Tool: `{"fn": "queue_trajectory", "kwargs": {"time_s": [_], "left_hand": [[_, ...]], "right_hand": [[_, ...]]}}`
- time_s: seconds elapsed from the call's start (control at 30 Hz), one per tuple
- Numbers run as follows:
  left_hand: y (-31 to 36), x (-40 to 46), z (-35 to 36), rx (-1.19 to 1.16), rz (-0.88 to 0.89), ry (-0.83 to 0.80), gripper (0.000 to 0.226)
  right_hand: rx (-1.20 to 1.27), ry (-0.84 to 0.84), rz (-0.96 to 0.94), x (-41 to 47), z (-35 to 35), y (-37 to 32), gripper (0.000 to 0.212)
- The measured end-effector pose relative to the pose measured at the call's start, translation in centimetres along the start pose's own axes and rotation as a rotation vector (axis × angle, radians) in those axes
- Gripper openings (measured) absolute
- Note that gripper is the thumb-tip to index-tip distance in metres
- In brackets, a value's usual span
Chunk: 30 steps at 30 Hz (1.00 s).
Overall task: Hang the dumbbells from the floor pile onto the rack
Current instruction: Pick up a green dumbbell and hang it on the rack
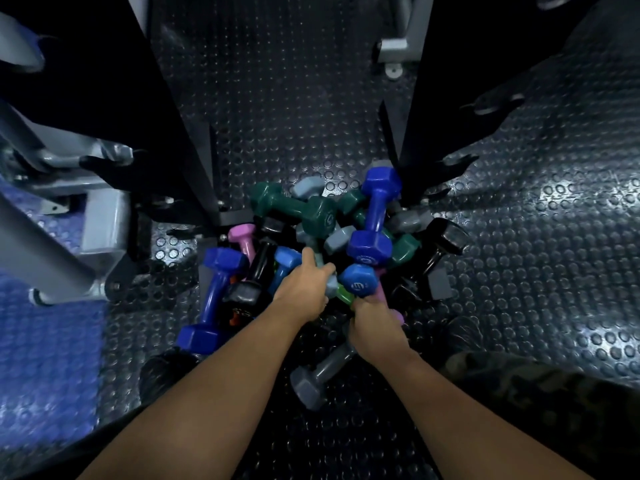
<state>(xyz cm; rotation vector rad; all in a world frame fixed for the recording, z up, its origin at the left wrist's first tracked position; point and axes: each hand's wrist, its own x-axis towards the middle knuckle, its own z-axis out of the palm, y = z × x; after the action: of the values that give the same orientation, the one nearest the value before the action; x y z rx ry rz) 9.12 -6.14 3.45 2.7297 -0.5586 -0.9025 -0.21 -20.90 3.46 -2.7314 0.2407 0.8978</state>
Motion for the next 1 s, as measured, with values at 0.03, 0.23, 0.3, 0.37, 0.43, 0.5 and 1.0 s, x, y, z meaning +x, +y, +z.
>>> {"fn": "queue_trajectory", "kwargs": {"time_s": [0.03, 0.23, 0.3, 0.37, 0.43, 0.5, 1.0], "left_hand": [[0.0, 0.0, -0.2, 0.031, 0.007, 0.001, 0.049], [-2.1, 0.1, -3.4, 0.145, 0.087, -0.070, 0.064], [-3.0, 0.1, -4.8, 0.081, 0.098, -0.140, 0.065], [-3.4, 0.3, -5.5, 0.015, 0.113, -0.181, 0.066], [-3.8, 0.6, -5.5, -0.039, 0.137, -0.195, 0.066], [-4.2, 0.7, -5.3, -0.068, 0.151, -0.199, 0.066], [-4.1, 0.4, -4.4, -0.129, 0.132, -0.170, 0.066]], "right_hand": [[-0.012, -0.035, -0.021, 0.2, 0.1, -0.4, 0.026], [-0.132, -0.086, -0.183, 2.2, 3.8, -1.4, 0.051], [-0.135, -0.063, -0.163, 2.9, 4.9, -1.6, 0.066], [-0.062, -0.063, -0.101, 3.7, 4.6, -2.0, 0.071], [-0.031, -0.083, -0.038, 5.1, 4.5, -2.2, 0.070], [-0.085, -0.114, -0.023, 6.7, 5.3, -2.2, 0.065], [0.033, -0.072, -0.193, 4.1, 4.4, -1.3, 0.049]]}}
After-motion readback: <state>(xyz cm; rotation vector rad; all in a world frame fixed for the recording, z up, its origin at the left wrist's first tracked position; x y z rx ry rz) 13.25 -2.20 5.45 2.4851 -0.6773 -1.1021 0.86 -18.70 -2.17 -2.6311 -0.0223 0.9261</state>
